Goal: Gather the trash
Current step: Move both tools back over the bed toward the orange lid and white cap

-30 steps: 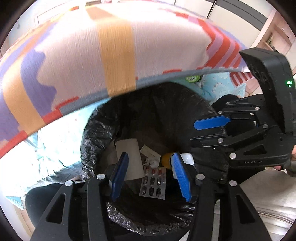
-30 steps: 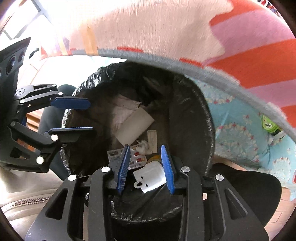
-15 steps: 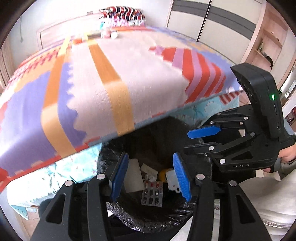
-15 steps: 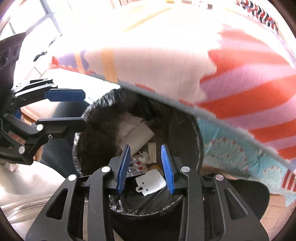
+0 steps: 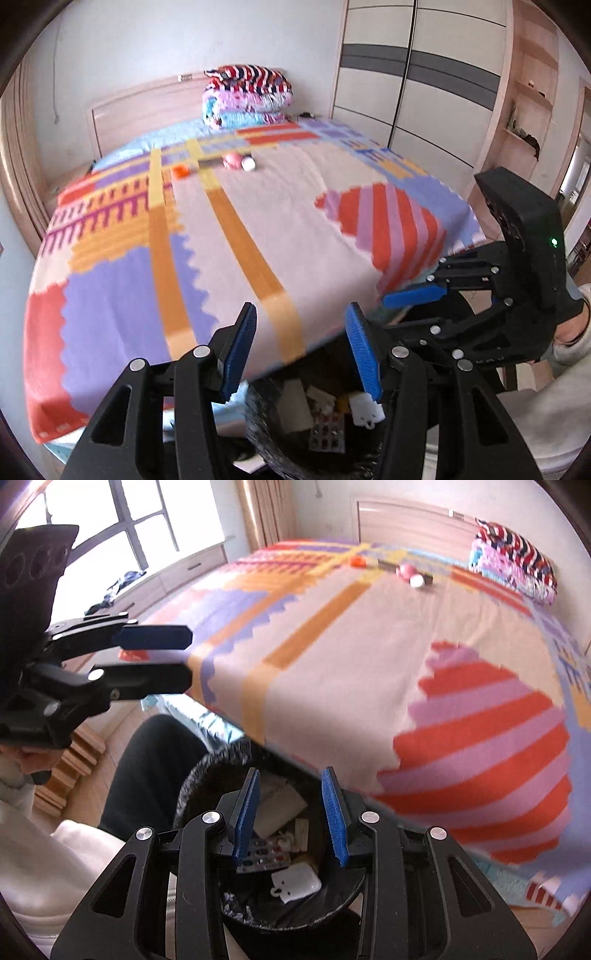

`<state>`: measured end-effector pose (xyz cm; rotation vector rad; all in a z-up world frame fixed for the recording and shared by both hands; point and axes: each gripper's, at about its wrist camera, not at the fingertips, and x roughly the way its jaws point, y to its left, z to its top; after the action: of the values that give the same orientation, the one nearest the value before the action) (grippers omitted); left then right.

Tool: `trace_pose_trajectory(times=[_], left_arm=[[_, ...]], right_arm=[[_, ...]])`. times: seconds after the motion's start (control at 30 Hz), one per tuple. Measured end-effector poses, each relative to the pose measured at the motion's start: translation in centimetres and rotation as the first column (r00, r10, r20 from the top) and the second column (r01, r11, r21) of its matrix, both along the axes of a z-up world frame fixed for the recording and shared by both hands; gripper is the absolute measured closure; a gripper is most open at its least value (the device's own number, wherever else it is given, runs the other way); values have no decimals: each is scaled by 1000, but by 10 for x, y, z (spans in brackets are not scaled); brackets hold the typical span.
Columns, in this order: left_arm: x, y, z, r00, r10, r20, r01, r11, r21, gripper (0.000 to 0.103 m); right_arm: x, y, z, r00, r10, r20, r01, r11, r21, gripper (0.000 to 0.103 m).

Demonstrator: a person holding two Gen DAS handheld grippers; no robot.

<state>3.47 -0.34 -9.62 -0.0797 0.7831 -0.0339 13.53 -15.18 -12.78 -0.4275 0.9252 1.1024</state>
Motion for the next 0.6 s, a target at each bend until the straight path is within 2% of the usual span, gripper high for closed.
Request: trace_pose_trajectory(times=[0.2,0.6], left_arm=[[18,15,20,999,8,45,-10,1000,30,55],[64,50,26,997,47,65,-51,996,71,55]], right_arm=[[17,13,17,1000,-11,23,10,999,45,68],[63,42,30,997,-52,58,47,995,84,68]])
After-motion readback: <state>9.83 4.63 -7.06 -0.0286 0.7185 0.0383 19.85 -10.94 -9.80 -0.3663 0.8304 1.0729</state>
